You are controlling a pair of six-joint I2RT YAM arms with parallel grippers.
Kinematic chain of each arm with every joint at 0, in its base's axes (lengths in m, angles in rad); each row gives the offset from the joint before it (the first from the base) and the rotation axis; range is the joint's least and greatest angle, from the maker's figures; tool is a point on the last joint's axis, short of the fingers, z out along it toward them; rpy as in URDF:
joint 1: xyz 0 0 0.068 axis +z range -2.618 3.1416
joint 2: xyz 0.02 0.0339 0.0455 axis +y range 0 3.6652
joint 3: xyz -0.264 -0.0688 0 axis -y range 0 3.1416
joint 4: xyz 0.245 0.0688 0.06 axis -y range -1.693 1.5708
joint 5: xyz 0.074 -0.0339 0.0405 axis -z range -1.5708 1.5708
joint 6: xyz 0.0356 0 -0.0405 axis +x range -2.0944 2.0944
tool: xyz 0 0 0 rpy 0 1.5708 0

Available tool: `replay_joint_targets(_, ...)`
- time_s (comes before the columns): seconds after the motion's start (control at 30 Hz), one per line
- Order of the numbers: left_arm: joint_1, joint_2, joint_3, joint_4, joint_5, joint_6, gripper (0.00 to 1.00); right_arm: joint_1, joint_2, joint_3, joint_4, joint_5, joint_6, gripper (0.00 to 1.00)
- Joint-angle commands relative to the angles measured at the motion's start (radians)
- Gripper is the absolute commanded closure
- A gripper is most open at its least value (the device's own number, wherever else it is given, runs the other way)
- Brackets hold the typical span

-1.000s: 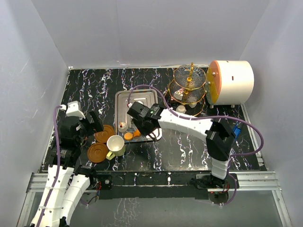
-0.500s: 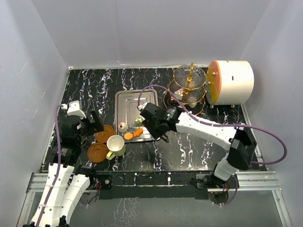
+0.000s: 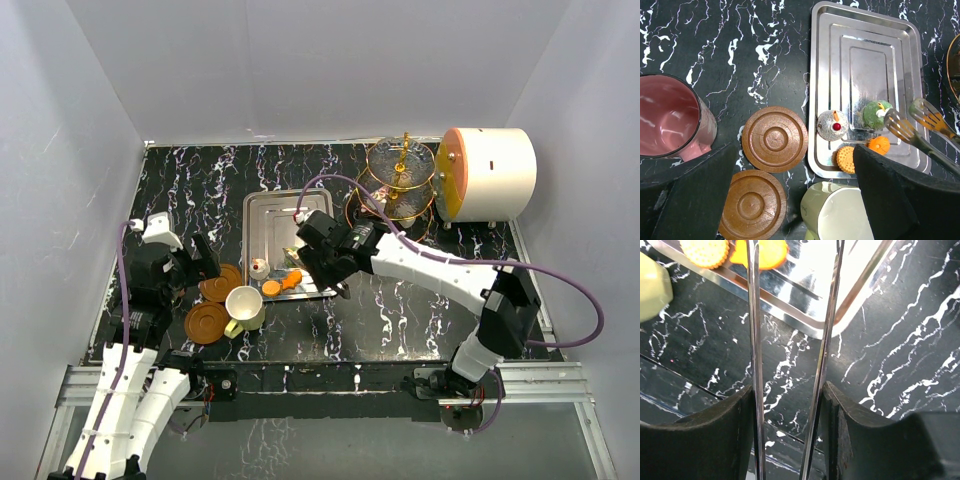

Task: Serve the afternoon tea
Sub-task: Adjust the dessert on the tray, then pick up the desert from the tray.

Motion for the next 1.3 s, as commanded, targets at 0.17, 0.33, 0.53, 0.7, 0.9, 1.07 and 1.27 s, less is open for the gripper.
replay_joint_targets(0.17, -0.002, 0.012, 0.025, 0.004, 0.004, 0.010, 0.01, 0.000, 0.062, 0.067, 0.096, -0.014, 0.116, 0.51)
replay_joint_targets(0.33, -0.001, 0.012, 0.026, 0.004, 0.003, 0.010, 0.01, 0.001, 0.098, 0.079, 0.102, 0.001, 0.129, 0.53)
replay_joint_targets(0.53, -0.002, 0.013, 0.026, 0.004, 0.004, 0.010, 0.01, 0.001, 0.112, 0.087, 0.096, 0.018, 0.113, 0.60)
replay_joint_targets(0.7, -0.001, 0.014, 0.025, 0.003, 0.003, 0.010, 0.01, -0.004, 0.108, 0.087, 0.093, 0.040, 0.064, 0.64)
replay_joint_targets(0.9, -0.002, 0.014, 0.024, 0.003, 0.003, 0.010, 0.01, -0.028, 0.105, 0.085, 0.076, 0.007, -0.017, 0.63)
replay_joint_targets(1.07, -0.001, 0.014, 0.025, 0.003, 0.003, 0.010, 0.01, -0.029, 0.109, 0.100, 0.056, 0.008, -0.041, 0.59)
replay_joint_targets(1.27, -0.002, 0.017, 0.025, 0.004, 0.004, 0.010, 0.01, -0.029, 0.131, 0.119, 0.064, 0.006, 0.005, 0.53)
